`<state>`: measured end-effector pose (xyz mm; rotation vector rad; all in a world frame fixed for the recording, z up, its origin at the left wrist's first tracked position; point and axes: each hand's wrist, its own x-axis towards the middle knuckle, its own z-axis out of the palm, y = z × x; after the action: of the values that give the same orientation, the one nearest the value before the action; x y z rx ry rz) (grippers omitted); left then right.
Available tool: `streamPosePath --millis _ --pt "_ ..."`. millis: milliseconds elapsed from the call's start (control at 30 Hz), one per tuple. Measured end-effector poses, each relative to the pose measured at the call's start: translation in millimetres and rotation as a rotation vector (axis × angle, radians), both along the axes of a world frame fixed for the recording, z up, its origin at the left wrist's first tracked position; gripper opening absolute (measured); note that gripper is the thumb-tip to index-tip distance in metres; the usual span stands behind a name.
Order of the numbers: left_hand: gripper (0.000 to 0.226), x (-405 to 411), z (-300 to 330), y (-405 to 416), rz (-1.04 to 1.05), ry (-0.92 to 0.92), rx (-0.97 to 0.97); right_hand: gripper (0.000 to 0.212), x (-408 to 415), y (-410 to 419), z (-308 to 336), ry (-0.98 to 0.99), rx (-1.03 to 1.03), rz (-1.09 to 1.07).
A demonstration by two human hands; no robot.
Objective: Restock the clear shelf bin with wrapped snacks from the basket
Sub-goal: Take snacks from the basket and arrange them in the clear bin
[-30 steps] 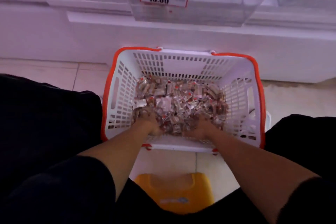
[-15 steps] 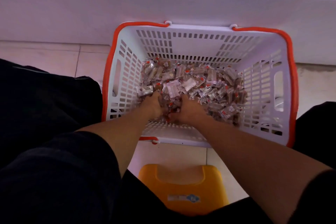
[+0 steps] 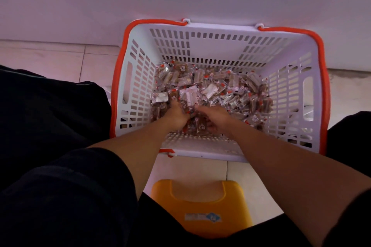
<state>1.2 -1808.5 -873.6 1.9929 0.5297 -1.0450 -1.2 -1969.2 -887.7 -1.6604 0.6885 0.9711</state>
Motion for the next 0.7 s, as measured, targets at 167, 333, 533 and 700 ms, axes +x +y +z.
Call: streamPosePath --millis 167,333,533,700 --pt "0.016 9 10 8 0.261 0.185 -0.108 0.039 9 -6 9 0.011 0.101 -0.322" --pt "0.02 19 26 10 0.492 0.236 -0.225 0.03 12 -24 41 0.025 0.197 -0.147" --pt "0.039 22 49 11 0.307 0.375 -0.389 0.027 39 -59 97 0.205 0.454 0.459" --pt "0.037 26 79 1 0.202 0.453 -0.634 0.024 52 -63 122 0.006 0.406 0.489"
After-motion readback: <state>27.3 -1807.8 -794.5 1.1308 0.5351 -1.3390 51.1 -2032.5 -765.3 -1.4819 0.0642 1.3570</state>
